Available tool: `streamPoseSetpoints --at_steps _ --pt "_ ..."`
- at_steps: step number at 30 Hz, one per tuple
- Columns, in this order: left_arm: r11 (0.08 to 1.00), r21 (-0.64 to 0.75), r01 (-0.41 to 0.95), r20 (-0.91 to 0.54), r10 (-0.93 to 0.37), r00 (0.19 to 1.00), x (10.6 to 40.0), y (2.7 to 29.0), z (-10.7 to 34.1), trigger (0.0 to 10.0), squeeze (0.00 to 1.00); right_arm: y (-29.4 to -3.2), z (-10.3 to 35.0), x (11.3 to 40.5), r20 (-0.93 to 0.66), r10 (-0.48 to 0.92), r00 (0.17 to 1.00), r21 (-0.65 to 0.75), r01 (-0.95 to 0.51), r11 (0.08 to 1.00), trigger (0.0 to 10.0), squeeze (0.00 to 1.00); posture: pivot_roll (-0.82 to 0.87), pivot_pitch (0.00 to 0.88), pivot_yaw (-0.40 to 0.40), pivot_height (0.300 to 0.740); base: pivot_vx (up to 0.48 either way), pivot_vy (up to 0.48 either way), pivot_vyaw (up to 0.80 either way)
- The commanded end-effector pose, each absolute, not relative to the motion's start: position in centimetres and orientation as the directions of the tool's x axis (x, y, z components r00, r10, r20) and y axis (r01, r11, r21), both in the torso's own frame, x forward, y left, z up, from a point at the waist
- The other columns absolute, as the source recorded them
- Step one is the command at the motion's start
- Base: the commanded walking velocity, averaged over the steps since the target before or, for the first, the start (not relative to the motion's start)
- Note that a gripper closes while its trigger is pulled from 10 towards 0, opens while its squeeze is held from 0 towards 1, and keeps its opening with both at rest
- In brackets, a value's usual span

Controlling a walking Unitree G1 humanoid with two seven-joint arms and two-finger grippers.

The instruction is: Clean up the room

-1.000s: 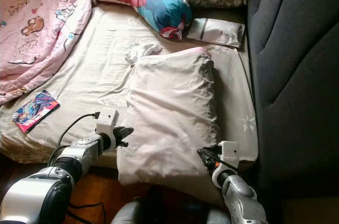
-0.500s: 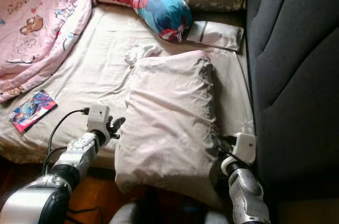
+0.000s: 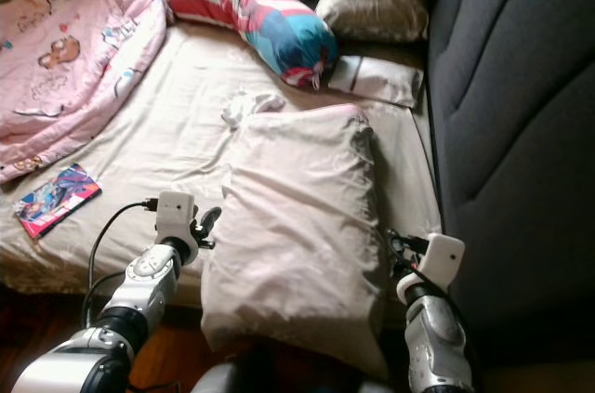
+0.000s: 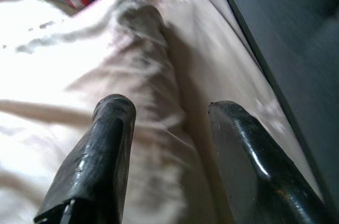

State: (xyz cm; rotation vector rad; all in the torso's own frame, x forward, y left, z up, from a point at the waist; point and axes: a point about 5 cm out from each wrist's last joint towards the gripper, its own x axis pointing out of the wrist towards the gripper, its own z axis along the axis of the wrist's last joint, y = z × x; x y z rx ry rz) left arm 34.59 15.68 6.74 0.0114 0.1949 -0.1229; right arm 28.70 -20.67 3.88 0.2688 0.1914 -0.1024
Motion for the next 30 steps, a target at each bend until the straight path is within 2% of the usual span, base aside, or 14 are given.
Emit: streamPoseSetpoints --at_steps 1,8,30 --pt "0.995 0.009 0.095 -0.207 -0.091 0.974 34.33 16.63 6.40 10.0 0.00 -19.85 3.09 28.44 -0.229 -0.060 0.972 0.261 0.121 0.958 10.0 0.00 -0.14 0.149 0.085 0.740 0.000 0.307 0.00" --pt "0.993 -0.015 0.113 -0.175 -0.114 0.978 34.39 16.34 6.75 10.0 0.00 -19.10 2.69 28.48 -0.238 -0.055 0.970 0.259 0.118 0.959 10.0 0.00 -0.14 0.133 0.096 0.740 0.000 0.000 0.00" --pt "0.990 -0.048 0.130 -0.173 -0.136 0.975 34.66 16.02 7.09 10.0 0.00 -19.56 3.26 29.31 -0.211 -0.080 0.974 0.234 0.130 0.963 10.0 0.00 -0.13 0.158 0.095 0.740 0.000 0.000 0.00"
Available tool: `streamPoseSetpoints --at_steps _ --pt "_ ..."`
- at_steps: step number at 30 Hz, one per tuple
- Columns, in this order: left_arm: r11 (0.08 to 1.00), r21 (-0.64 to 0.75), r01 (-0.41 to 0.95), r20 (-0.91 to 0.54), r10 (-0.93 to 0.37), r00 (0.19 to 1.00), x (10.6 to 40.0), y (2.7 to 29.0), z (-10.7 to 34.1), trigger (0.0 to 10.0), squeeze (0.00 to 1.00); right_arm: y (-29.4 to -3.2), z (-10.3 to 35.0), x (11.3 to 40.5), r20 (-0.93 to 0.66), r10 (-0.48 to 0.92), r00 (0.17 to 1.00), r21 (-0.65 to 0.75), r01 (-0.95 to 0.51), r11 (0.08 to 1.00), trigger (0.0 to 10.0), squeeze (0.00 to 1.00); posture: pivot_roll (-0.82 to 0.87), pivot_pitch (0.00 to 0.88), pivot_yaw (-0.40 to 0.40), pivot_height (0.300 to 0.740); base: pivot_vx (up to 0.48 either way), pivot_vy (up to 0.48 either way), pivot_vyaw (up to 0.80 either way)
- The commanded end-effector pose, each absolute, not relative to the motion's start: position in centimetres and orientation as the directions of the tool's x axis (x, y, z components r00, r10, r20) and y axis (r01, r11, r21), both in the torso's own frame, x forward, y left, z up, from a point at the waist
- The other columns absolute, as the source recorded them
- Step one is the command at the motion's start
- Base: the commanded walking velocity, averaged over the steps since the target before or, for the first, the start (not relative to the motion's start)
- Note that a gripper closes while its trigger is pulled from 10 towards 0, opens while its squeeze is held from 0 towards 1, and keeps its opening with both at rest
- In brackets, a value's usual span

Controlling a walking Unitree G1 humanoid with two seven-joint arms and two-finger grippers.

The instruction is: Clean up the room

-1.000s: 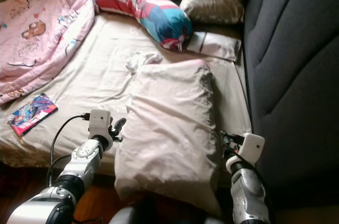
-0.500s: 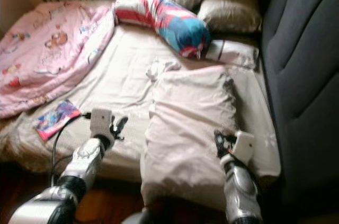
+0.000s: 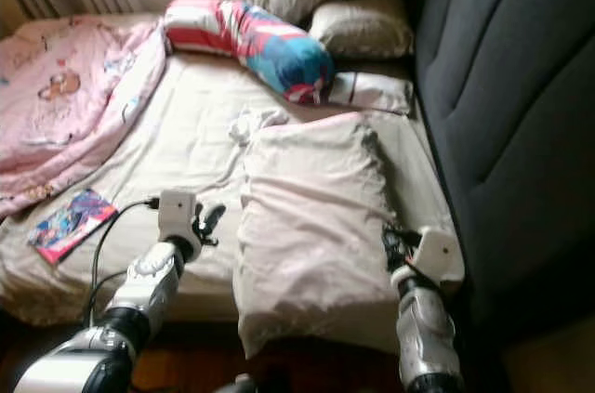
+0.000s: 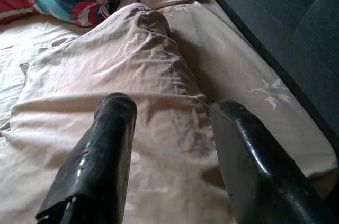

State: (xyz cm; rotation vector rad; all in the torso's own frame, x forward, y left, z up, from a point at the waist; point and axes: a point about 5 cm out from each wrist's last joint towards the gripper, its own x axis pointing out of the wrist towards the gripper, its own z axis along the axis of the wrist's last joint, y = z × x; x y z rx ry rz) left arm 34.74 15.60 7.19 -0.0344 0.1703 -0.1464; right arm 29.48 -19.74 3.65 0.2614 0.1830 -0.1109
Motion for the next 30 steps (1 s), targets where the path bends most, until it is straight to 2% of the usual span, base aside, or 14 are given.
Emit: streamPoseSetpoints --at_steps 1,16,20,30 --pt "0.990 -0.048 0.130 -0.173 -0.136 0.975 34.66 16.01 7.11 10.0 0.00 -19.55 3.32 29.38 -0.208 -0.077 0.975 0.229 0.125 0.966 10.0 0.00 -0.13 0.158 0.095 0.740 0.000 0.000 0.00" --pt "0.992 -0.058 0.114 -0.161 -0.122 0.979 34.76 16.08 7.31 10.0 0.00 -19.65 3.73 29.84 -0.196 -0.046 0.980 0.190 0.084 0.978 10.0 0.00 -0.12 0.169 0.084 0.740 0.244 0.000 0.00" --pt "0.992 -0.060 0.113 -0.159 -0.121 0.980 34.76 16.07 7.33 10.0 0.00 -19.50 3.85 29.93 -0.192 -0.035 0.981 0.183 0.070 0.981 10.0 0.00 -0.12 0.171 0.082 0.740 0.314 0.000 0.52" --pt "0.993 -0.060 0.106 -0.154 -0.114 0.982 34.81 16.20 7.43 10.0 0.00 -19.61 3.92 30.06 -0.194 -0.028 0.981 0.193 0.066 0.979 10.0 0.00 -0.13 0.174 0.079 0.740 0.281 0.000 0.00"
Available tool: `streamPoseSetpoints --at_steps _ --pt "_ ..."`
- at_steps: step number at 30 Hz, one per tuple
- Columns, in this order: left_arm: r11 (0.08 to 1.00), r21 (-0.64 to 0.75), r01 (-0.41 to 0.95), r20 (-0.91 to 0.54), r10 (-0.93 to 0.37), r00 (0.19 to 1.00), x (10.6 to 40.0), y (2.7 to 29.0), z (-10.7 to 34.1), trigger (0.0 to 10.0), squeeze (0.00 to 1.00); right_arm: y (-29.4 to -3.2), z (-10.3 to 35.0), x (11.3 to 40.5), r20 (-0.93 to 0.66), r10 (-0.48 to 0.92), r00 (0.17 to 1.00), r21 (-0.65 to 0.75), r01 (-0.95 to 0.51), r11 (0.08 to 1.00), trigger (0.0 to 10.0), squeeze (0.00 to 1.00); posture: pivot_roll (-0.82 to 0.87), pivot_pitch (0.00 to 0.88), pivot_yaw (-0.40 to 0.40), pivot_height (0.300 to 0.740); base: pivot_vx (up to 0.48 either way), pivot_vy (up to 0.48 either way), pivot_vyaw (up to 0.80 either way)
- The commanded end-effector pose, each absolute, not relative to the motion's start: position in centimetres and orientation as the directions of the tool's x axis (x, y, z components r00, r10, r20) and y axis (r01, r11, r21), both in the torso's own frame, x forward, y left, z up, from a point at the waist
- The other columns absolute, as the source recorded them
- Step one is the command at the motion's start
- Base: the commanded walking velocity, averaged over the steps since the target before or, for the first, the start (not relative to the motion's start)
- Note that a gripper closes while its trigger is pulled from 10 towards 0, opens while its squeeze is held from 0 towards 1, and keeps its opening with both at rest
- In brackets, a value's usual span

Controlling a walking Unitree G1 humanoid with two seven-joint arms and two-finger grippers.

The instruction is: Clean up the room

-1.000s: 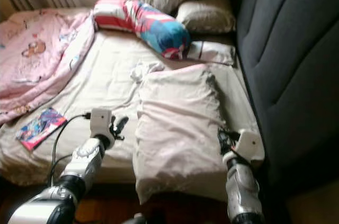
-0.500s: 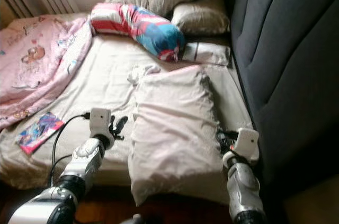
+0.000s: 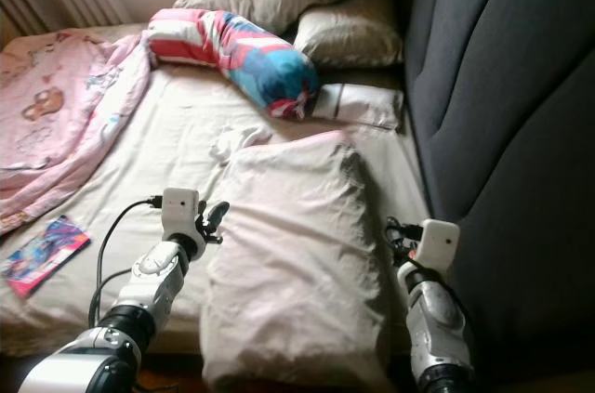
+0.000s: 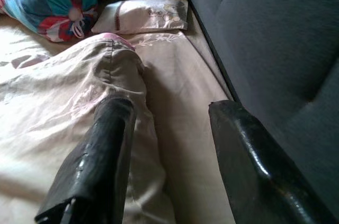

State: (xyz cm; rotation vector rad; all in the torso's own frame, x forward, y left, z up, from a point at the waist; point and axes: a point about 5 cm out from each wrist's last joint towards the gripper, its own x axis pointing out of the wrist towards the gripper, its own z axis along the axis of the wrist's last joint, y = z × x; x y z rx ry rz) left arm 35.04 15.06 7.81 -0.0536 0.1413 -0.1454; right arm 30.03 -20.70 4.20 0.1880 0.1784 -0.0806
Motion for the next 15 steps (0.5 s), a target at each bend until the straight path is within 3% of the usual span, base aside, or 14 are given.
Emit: streamPoseSetpoints --at_steps 1,7,15 --pt "0.993 -0.060 0.105 -0.153 -0.113 0.982 34.8 16.2 7.4 10.0 0.00 -19.6 3.9 30.1 -0.195 -0.025 0.980 0.193 0.063 0.979 10.0 0.00 -0.13 0.174 0.079 0.740 0.000 0.000 0.00" --pt "0.992 -0.094 0.089 -0.164 -0.104 0.981 34.9 16.3 7.4 10.0 0.00 -19.3 3.7 30.0 -0.211 0.013 0.977 0.192 0.028 0.981 10.0 0.00 -0.14 0.181 0.075 0.740 0.000 0.000 0.00" --pt "0.993 -0.121 0.003 -0.284 -0.037 0.958 35.1 18.0 6.8 10.0 0.00 -18.0 3.5 31.2 -0.294 0.119 0.948 0.160 -0.074 0.984 10.0 0.00 -0.14 0.202 0.063 0.740 0.000 0.000 0.00"
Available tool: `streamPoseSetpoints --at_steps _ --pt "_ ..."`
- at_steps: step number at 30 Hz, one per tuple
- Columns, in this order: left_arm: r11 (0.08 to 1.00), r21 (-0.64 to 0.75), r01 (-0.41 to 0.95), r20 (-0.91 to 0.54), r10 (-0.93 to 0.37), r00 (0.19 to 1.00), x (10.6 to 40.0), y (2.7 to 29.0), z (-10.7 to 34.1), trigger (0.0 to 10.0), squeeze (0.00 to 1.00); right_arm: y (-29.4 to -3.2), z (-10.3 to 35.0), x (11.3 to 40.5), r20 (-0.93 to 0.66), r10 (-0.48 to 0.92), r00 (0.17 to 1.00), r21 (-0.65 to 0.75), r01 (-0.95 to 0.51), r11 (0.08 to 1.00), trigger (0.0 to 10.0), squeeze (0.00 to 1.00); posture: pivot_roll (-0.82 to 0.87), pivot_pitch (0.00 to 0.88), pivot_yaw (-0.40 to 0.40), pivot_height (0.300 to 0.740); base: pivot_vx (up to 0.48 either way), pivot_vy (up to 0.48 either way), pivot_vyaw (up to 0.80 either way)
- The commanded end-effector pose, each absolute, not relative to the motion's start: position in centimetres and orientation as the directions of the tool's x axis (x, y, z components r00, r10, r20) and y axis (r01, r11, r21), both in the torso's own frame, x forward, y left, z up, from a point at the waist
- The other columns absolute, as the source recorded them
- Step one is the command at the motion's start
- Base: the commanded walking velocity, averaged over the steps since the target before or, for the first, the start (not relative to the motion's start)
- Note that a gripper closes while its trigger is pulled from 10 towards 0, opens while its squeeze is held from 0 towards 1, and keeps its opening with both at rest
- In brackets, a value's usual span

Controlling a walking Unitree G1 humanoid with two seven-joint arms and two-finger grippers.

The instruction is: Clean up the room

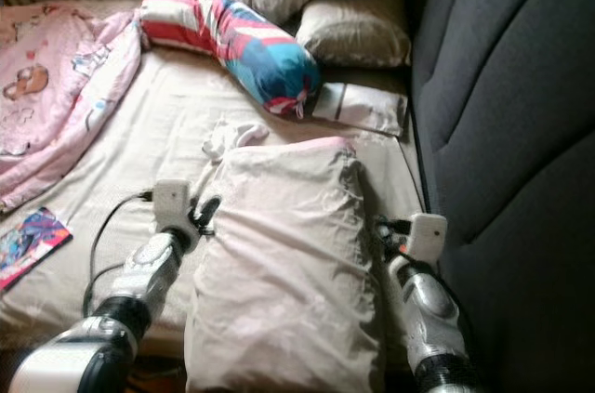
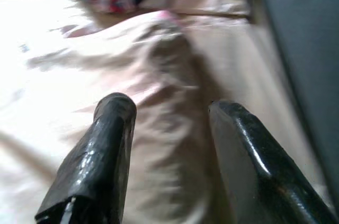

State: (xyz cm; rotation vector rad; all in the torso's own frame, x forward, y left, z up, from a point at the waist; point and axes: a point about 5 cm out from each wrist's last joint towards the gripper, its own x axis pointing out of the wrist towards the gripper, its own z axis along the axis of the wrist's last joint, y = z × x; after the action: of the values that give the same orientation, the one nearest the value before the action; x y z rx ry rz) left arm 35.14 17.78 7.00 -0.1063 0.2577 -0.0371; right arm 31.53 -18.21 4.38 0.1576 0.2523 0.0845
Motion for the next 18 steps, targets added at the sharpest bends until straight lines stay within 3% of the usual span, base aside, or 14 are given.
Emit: streamPoseSetpoints --at_steps 1,18 --pt "0.993 -0.122 0.000 -0.283 -0.034 0.959 35.2 18.1 6.9 10.0 0.00 -17.9 3.6 31.4 -0.296 0.126 0.947 0.161 -0.081 0.984 10.0 0.00 -0.14 0.204 0.062 0.740 0.000 0.000 0.00" --pt "0.991 -0.133 0.010 -0.282 -0.048 0.958 35.8 18.4 7.6 10.0 0.00 -16.3 4.1 32.8 -0.315 0.155 0.936 0.186 -0.099 0.978 10.0 0.00 -0.12 0.273 0.028 0.740 0.000 0.000 0.00"
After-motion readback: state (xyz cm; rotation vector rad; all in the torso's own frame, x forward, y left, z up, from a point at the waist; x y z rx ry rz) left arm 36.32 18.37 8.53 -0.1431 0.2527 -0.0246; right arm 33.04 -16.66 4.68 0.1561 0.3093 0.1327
